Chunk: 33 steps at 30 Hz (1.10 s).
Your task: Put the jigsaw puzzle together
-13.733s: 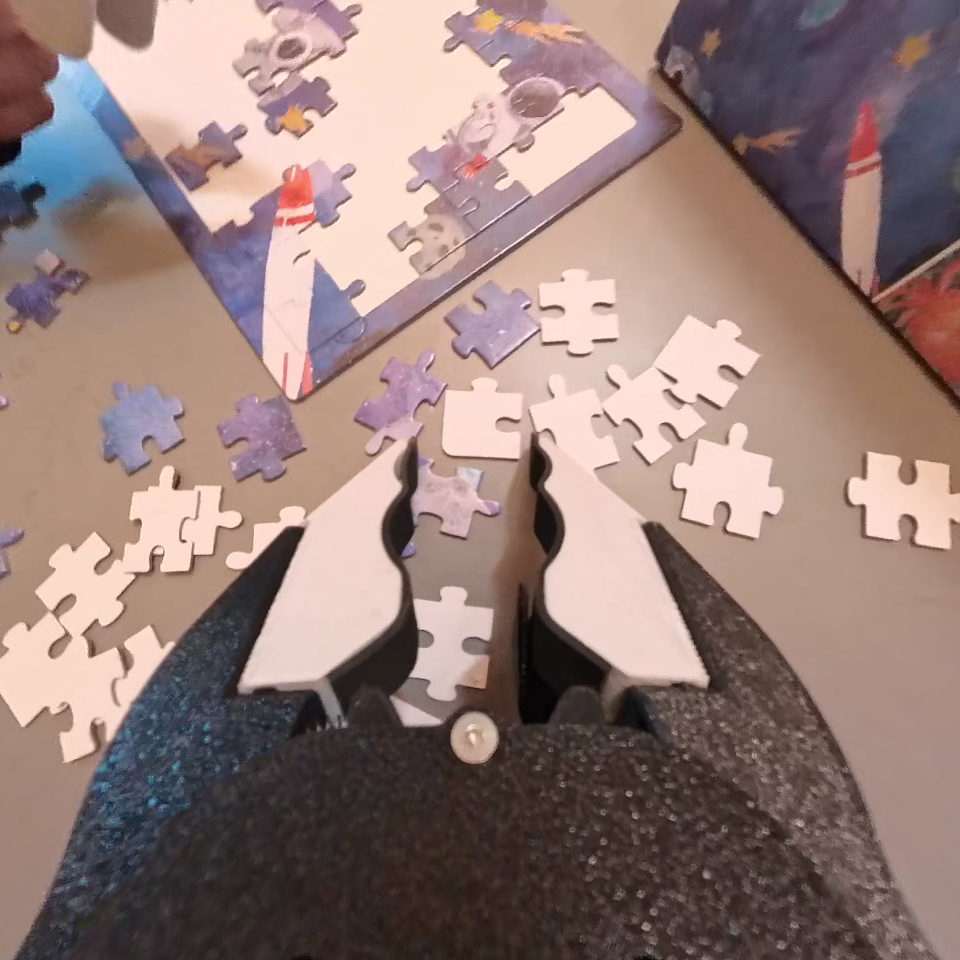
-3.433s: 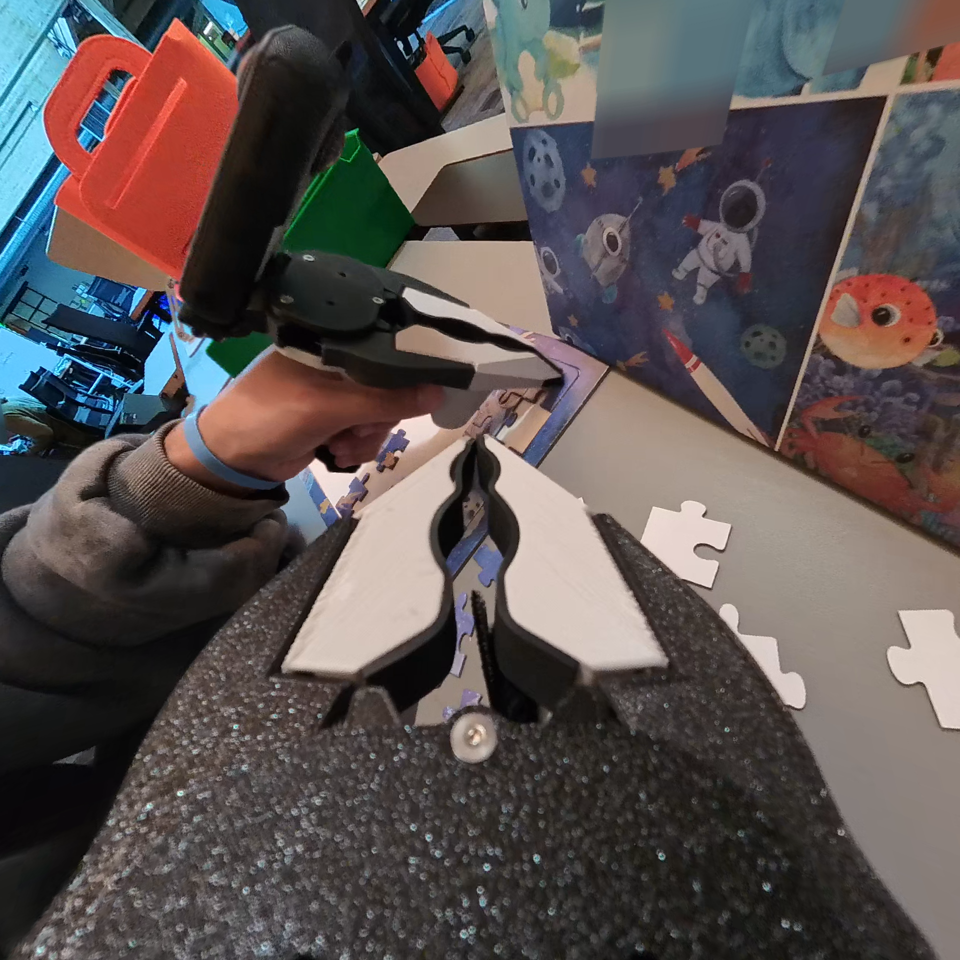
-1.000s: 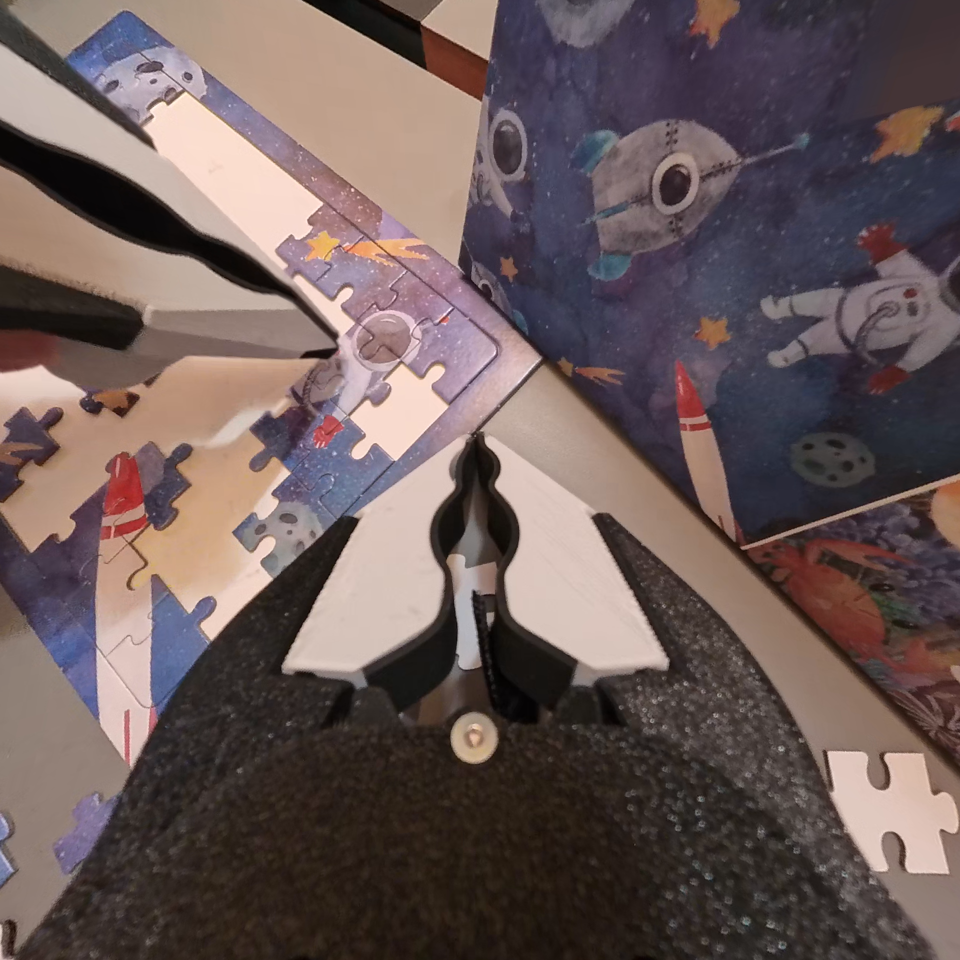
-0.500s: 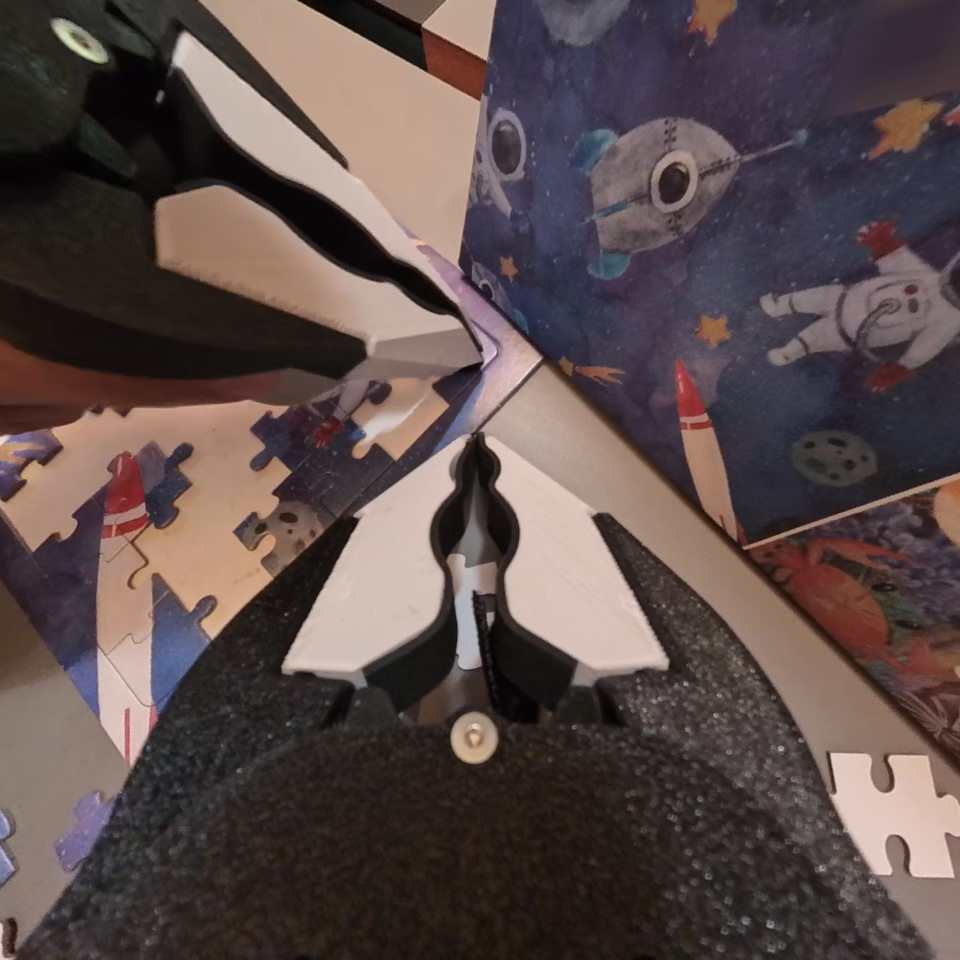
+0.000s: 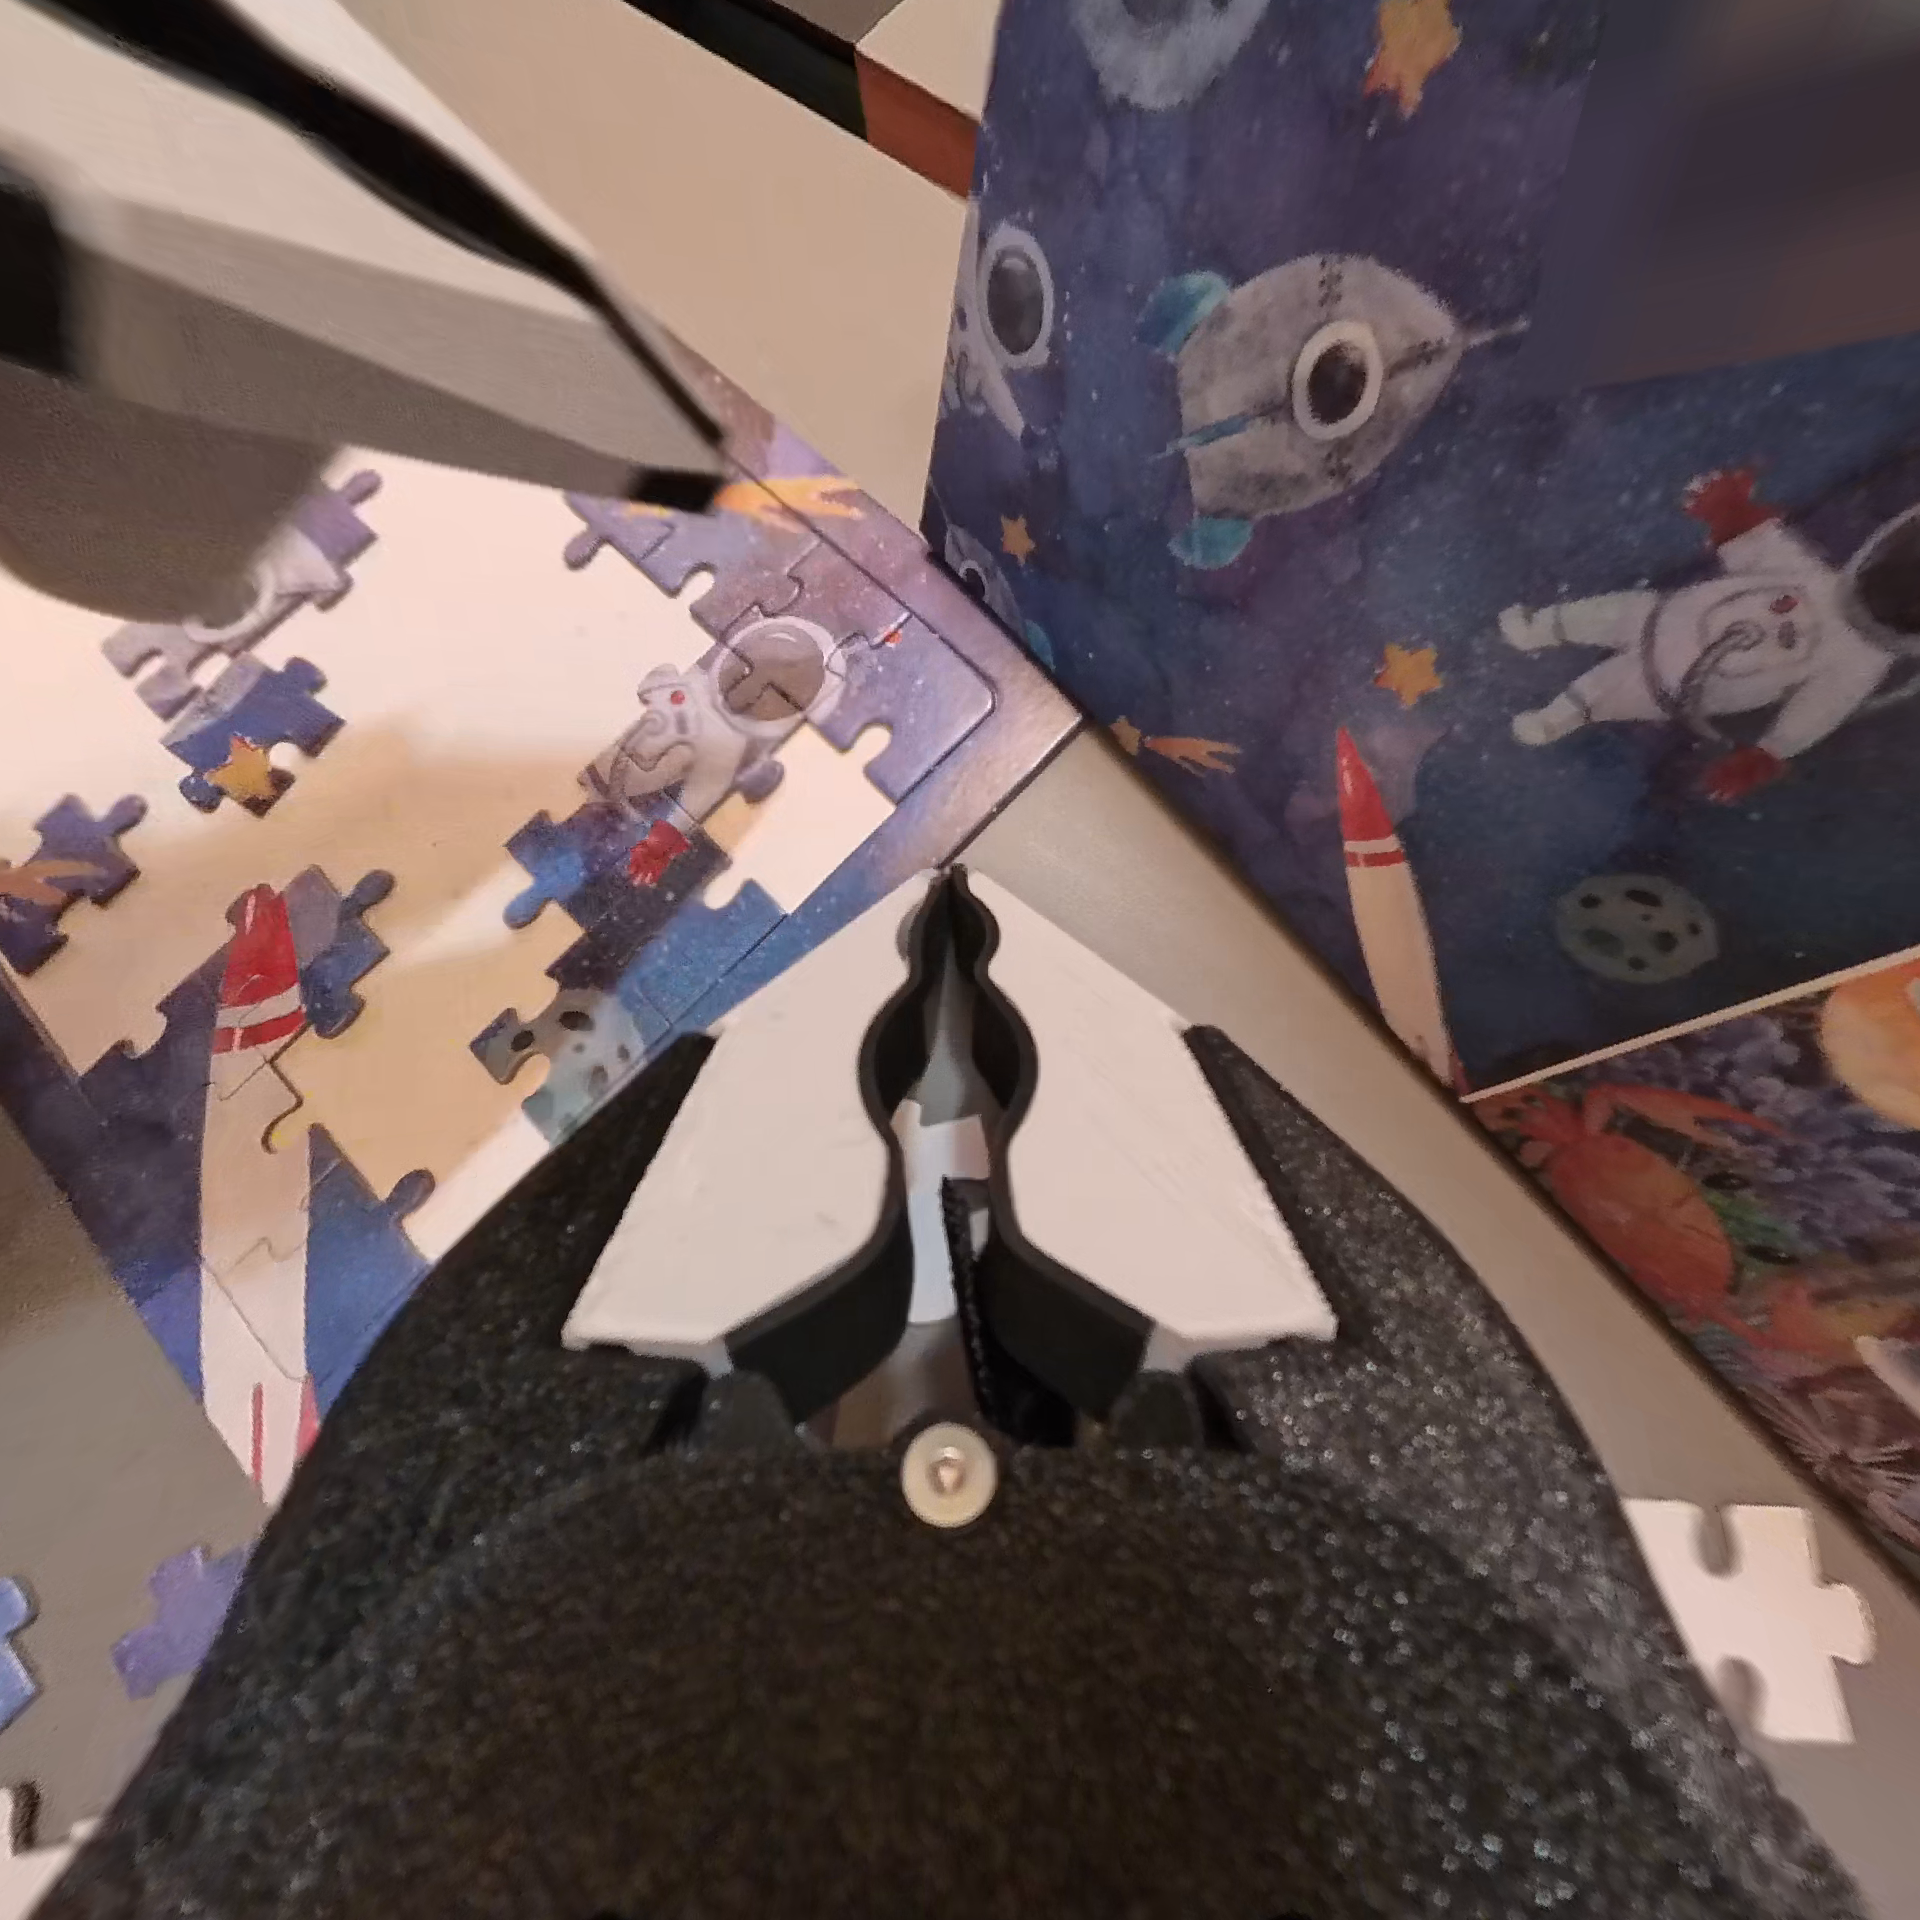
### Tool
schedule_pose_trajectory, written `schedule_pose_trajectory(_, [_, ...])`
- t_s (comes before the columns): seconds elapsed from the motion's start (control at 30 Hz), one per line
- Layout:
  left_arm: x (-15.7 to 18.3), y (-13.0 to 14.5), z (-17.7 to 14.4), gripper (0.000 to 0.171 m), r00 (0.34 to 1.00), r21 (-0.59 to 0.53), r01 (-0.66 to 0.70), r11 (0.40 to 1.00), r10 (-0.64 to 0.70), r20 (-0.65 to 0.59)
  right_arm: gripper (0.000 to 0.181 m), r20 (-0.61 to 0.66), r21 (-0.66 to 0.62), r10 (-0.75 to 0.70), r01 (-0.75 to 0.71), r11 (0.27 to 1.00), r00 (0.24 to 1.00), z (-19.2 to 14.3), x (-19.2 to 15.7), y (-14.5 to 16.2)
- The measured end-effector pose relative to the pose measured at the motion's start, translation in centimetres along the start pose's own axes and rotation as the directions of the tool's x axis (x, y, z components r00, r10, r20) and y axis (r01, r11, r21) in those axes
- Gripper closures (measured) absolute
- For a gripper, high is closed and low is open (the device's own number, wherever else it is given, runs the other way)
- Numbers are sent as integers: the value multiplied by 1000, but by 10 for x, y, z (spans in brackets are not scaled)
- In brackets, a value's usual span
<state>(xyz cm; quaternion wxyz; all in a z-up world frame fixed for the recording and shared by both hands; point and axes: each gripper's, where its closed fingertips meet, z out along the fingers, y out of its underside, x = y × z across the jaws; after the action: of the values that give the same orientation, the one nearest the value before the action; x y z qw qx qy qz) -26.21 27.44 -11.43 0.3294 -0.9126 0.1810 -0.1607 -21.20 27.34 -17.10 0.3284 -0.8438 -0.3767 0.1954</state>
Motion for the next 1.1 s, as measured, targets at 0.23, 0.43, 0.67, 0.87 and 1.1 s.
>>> schedule_pose_trajectory(0.23, [18,56,-103,162,997,110,43,993,-36,-64,181,15,254,-143,134,958,990,-109,11,-50])
schedule_pose_trajectory(0.43, [23,139,-155,156,999,109,27,994,-22,-39,165,-104,263,-60,85,961,993,-195,32,-2])
schedule_pose_trajectory(0.67, [20,174,-178,152,996,238,-37,971,18,84,145,-12,-30,55,-56,998,998,-212,-4,141])
schedule_pose_trajectory(0.87, [44,164,-163,152,1000,280,15,960,-10,-20,148,-5,-189,-72,70,980,997,-196,-43,178])
schedule_pose_trajectory(1.1, [55,175,-153,152,988,214,-152,965,153,13,149,-29,-387,-99,80,919,995,-170,-49,177])
